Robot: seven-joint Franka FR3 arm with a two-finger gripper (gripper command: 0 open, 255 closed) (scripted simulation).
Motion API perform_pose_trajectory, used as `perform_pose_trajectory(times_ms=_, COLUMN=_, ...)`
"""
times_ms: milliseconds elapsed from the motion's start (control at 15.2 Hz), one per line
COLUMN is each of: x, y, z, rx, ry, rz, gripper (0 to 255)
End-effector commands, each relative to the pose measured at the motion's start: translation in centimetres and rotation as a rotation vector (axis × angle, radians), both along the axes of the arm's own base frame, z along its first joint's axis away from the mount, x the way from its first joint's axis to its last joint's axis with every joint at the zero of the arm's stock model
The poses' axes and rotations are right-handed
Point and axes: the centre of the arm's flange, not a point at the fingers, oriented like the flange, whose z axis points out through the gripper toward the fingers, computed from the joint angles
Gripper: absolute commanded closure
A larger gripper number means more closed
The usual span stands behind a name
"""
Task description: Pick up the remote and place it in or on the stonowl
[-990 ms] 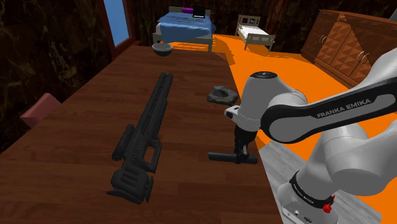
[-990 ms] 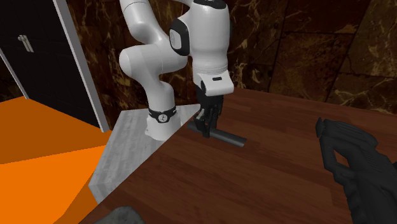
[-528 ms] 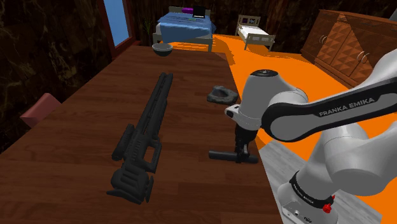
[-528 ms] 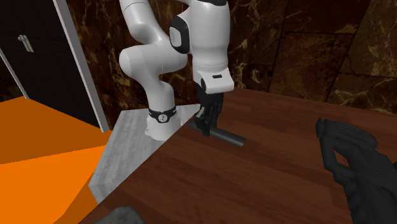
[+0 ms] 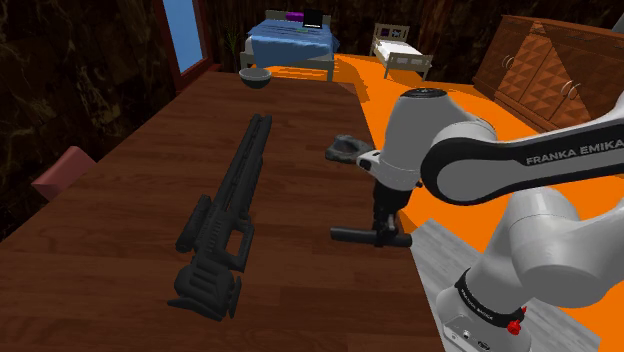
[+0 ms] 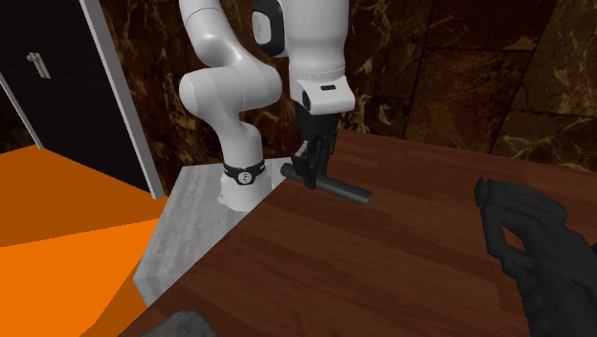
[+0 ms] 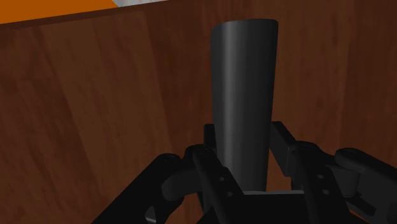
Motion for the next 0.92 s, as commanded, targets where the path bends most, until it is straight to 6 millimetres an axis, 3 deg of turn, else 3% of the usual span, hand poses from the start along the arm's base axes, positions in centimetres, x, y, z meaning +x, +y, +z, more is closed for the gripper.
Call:
perform_pose_trajectory(times_ms=0, x=0.0, y=0.0, z=1.2, rx=0.0, ry=0.0, rz=0.0, gripper=255)
perform_pose_trajectory(times_ms=858, x=0.0, y=0.0, z=8.0, rx=0.0, ry=0.0, rz=0.0, gripper=255)
